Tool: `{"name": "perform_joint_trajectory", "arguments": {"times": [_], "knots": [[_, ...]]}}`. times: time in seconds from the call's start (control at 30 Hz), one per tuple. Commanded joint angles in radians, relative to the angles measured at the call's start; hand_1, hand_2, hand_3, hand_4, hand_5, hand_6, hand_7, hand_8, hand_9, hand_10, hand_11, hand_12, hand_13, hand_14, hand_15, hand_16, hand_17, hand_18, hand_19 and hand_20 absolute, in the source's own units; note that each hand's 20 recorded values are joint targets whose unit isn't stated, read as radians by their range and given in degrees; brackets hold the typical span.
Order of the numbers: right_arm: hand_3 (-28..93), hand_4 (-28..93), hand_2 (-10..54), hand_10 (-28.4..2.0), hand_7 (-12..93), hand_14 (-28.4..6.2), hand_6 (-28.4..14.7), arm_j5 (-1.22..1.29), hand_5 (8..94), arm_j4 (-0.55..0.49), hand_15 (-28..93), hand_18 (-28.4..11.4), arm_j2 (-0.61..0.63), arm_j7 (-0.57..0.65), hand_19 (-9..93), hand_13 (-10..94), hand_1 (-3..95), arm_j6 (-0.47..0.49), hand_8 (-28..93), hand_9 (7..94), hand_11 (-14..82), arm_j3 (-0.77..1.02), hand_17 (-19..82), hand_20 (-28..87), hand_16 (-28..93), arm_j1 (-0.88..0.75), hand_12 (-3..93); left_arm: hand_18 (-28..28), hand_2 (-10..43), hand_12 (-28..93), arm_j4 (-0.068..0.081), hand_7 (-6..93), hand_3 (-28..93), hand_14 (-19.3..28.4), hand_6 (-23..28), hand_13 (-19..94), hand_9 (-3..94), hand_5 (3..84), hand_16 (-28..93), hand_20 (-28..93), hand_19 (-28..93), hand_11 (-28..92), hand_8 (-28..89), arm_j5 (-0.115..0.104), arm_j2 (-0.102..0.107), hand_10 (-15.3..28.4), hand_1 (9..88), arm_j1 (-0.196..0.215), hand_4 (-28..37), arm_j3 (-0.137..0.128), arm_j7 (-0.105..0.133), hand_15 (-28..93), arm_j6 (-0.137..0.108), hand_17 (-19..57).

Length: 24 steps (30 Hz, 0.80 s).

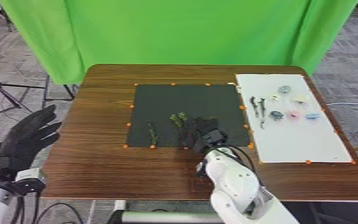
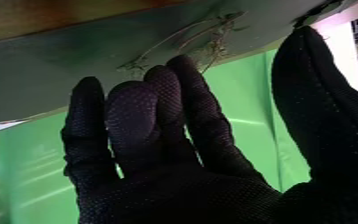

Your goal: Arrange flowers

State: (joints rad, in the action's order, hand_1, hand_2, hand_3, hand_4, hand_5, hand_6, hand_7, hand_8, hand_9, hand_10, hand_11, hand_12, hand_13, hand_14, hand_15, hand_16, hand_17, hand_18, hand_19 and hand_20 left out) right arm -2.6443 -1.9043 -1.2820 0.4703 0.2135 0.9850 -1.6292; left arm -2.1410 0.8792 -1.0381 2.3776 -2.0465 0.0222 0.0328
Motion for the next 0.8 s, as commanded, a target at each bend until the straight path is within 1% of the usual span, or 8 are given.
{"name": "perform_joint_trajectory", "arguments": {"times": [0.03,0.2,0.47,0.5,0.57,0.6,0.67,0.8], "knots": [[87,-24,-9.5,-20.7,28,-16.0,-10.2,0.036,40.3,-0.037,87,-22.7,0.036,0.040,71,46,22.8,-0.045,-12,36.3,64.5,0.082,15,43,29,0.034,45.9,18.7,-5.8,19,-0.008,22.4,71,11.5,1.0,15,17.7,22.4,4,7,39,15,-11,0.005,-0.012,8.5,23.2,0.013,-28.3,-0.006,0.000,22,-0.001,-9.0],[86,-23,-9.5,-20.7,27,-16.0,-10.2,0.083,40.3,-0.055,87,-23.0,0.084,0.076,71,46,20.9,-0.103,-12,36.3,63.5,0.161,15,43,28,0.070,45.3,18.7,-5.8,19,-0.008,22.4,71,11.4,1.0,15,17.7,22.4,4,7,39,15,-11,0.005,-0.016,8.5,23.2,0.014,-28.3,-0.005,0.002,22,-0.001,-9.0],[80,-28,-9.5,-19.8,28,-14.8,-9.2,0.043,43.4,0.059,82,-22.7,0.162,0.179,71,47,21.3,-0.206,-12,40.0,57.5,0.274,16,43,25,0.106,38.0,18.7,-5.8,19,-0.011,22.3,71,11.6,1.1,15,17.7,22.5,4,7,39,15,-11,0.004,-0.021,8.5,23.2,0.019,-28.3,-0.007,0.005,22,-0.006,-9.0],[65,-28,-9.5,-18.8,29,-14.3,-8.2,0.032,44.7,0.070,80,-22.5,0.167,0.181,71,48,27.7,-0.193,-12,42.5,56.5,0.288,16,43,25,0.108,37.0,18.7,-5.8,19,-0.011,22.3,71,11.6,1.1,15,17.7,22.5,4,7,39,15,-11,0.004,-0.024,8.5,23.2,0.021,-28.3,-0.008,0.007,22,-0.006,-9.0],[8,-13,-8.9,-17.8,32,-13.4,-7.0,0.037,47.3,0.097,78,-22.1,0.189,0.199,71,51,42.2,-0.189,-13,45.9,56.4,0.291,17,43,27,0.117,37.1,18.7,-5.8,19,-0.012,22.3,71,11.5,1.1,15,17.7,22.5,4,7,39,15,-11,0.003,-0.025,8.5,23.2,0.024,-28.3,-0.008,0.008,22,-0.008,-9.0],[-10,-6,-8.2,-17.4,33,-13.2,-6.6,0.029,48.2,0.111,78,-21.5,0.197,0.200,71,52,45.4,-0.181,-13,47.0,56.8,0.291,17,43,27,0.123,37.8,18.7,-5.8,19,-0.012,22.3,71,11.5,1.0,15,17.7,22.5,4,7,39,15,-11,0.004,-0.025,8.5,23.2,0.025,-28.3,-0.009,0.008,22,-0.009,-9.0],[-26,-7,-8.2,-15.9,36,-12.4,-4.9,0.027,52.5,0.132,79,-20.5,0.213,0.205,70,54,49.7,-0.167,-13,51.2,58.2,0.284,18,44,29,0.129,40.2,18.7,-5.8,19,-0.012,22.3,71,11.5,1.0,15,17.7,22.5,4,7,39,15,-11,0.004,-0.026,8.6,23.2,0.026,-28.3,-0.010,0.009,22,-0.008,-9.0],[-27,0,-9.0,-13.9,42,-12.2,-2.9,0.015,57.8,0.175,80,-21.5,0.231,0.204,72,57,49.2,-0.135,-15,56.9,60.5,0.263,20,45,31,0.150,42.8,18.7,-5.8,19,-0.012,22.3,71,11.6,1.1,15,17.7,22.5,4,7,39,15,-11,0.004,-0.026,8.5,23.2,0.024,-28.3,-0.010,0.008,22,-0.005,-9.0]]}}
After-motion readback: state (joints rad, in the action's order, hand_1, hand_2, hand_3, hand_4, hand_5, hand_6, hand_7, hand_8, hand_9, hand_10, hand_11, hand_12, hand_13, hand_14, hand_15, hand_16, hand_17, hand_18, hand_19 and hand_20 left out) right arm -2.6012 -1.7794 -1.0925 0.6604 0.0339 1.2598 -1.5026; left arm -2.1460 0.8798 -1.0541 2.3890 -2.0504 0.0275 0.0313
